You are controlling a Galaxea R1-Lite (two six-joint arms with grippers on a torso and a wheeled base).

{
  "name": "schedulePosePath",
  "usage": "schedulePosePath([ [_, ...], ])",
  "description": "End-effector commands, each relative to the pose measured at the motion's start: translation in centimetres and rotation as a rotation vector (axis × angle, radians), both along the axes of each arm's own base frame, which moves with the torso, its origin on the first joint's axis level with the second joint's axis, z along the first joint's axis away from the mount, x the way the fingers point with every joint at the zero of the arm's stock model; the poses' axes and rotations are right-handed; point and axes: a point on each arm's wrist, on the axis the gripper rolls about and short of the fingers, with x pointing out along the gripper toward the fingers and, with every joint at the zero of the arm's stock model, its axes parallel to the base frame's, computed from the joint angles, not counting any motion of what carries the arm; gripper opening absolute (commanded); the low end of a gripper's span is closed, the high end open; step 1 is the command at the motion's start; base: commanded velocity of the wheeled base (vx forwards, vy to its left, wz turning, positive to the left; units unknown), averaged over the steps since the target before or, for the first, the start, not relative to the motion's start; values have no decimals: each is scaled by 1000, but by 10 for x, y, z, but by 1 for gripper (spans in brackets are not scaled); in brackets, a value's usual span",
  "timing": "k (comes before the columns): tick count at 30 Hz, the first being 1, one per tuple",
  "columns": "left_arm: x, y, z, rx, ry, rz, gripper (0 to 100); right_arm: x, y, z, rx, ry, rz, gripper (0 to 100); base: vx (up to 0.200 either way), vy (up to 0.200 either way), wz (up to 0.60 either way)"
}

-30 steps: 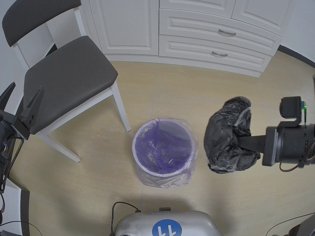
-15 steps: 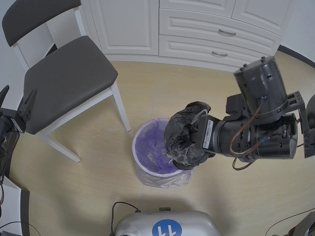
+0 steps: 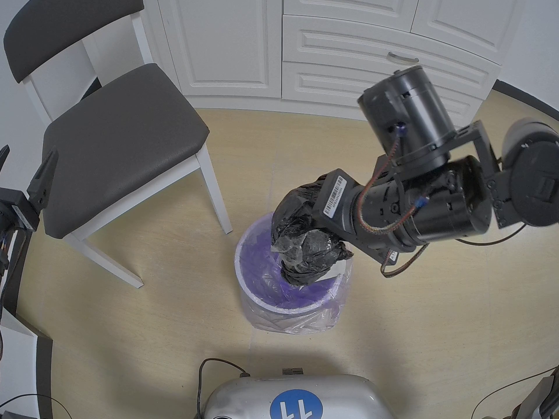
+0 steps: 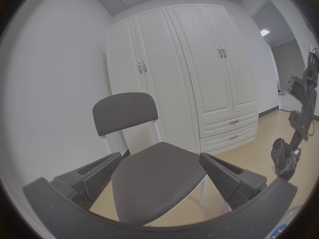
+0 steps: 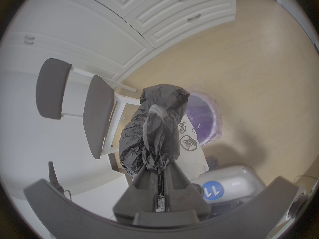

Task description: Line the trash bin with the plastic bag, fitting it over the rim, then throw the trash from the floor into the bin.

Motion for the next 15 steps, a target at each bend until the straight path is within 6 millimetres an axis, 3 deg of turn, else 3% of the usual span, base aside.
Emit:
schedulePosePath([
  [1, -1, 0, 1, 0, -8, 1, 100, 29, 14, -23, 3, 84, -11, 0, 0, 0, 0],
  [8, -6, 1, 5, -2, -28, 0, 100, 42, 21, -41, -10, 117, -12, 0, 0, 0, 0],
  [15, -6, 1, 5, -2, -26, 1, 100, 71, 39, -75, 50, 122, -69, 0, 0, 0, 0],
])
